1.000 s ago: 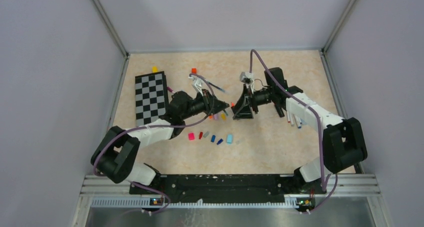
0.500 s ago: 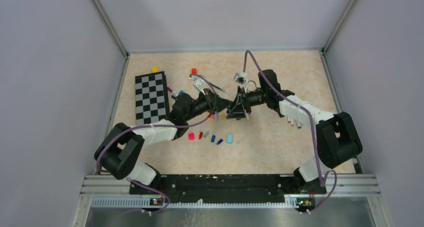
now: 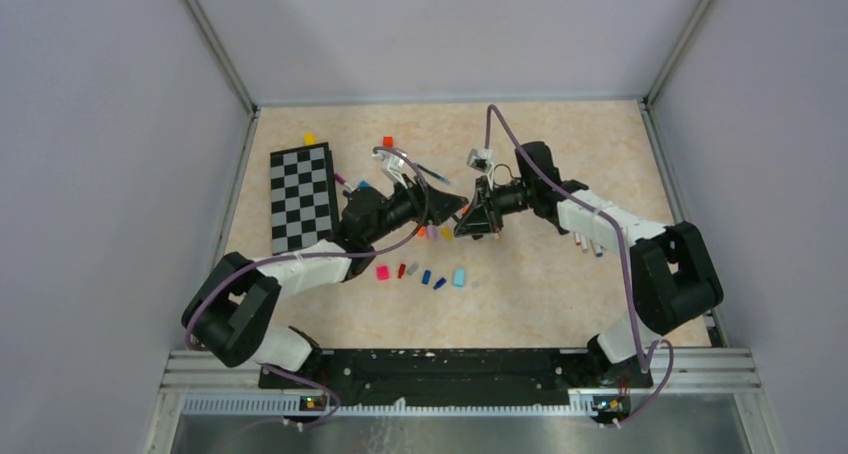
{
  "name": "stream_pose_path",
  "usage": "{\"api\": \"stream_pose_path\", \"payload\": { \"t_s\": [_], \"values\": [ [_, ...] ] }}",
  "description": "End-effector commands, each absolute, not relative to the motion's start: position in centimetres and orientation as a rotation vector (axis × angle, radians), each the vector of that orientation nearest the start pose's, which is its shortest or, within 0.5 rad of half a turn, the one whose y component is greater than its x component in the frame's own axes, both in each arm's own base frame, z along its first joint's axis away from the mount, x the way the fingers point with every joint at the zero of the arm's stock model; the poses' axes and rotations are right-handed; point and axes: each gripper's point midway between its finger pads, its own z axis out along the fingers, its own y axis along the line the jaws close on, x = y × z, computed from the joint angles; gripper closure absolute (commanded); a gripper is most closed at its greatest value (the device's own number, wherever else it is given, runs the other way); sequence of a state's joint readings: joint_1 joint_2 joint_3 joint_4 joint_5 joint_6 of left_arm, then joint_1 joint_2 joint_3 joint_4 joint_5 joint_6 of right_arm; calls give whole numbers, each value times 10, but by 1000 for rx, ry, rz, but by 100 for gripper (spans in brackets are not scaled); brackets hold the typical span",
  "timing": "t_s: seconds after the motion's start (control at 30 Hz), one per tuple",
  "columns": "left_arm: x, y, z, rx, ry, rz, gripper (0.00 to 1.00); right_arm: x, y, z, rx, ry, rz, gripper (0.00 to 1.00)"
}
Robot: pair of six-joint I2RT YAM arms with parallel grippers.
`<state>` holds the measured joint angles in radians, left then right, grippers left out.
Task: Open the pen caps
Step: Place the pen at the center of the board.
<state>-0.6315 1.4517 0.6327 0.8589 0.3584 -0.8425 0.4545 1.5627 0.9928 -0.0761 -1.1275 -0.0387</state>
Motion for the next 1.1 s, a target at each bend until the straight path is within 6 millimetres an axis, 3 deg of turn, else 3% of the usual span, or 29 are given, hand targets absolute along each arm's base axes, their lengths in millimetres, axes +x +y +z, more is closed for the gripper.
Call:
{"api": "stream_pose_path", "payload": {
  "t_s": [0.0, 0.13, 0.3, 0.47, 0.73, 1.07],
  "values": [
    [301, -304, 254, 150, 1597, -1272, 22, 244, 286, 164, -1220, 1773, 1374, 100],
    [309, -275, 253, 110, 1594, -1139, 2, 267, 261, 145, -1181, 1855, 1221, 100],
    [312, -243, 241, 49, 1602, -1082, 1, 307, 213, 105, -1031, 2067, 935, 100],
    [312, -224, 231, -10, 1612, -1087, 1, 321, 181, 75, -891, 2238, 771, 100],
    [314, -215, 215, -57, 1652, -1085, 1, 319, 165, 42, -776, 2407, 697, 93],
    [314, -213, 207, -65, 1666, -1097, 1, 320, 160, 23, -737, 2482, 675, 85]
  ]
}}
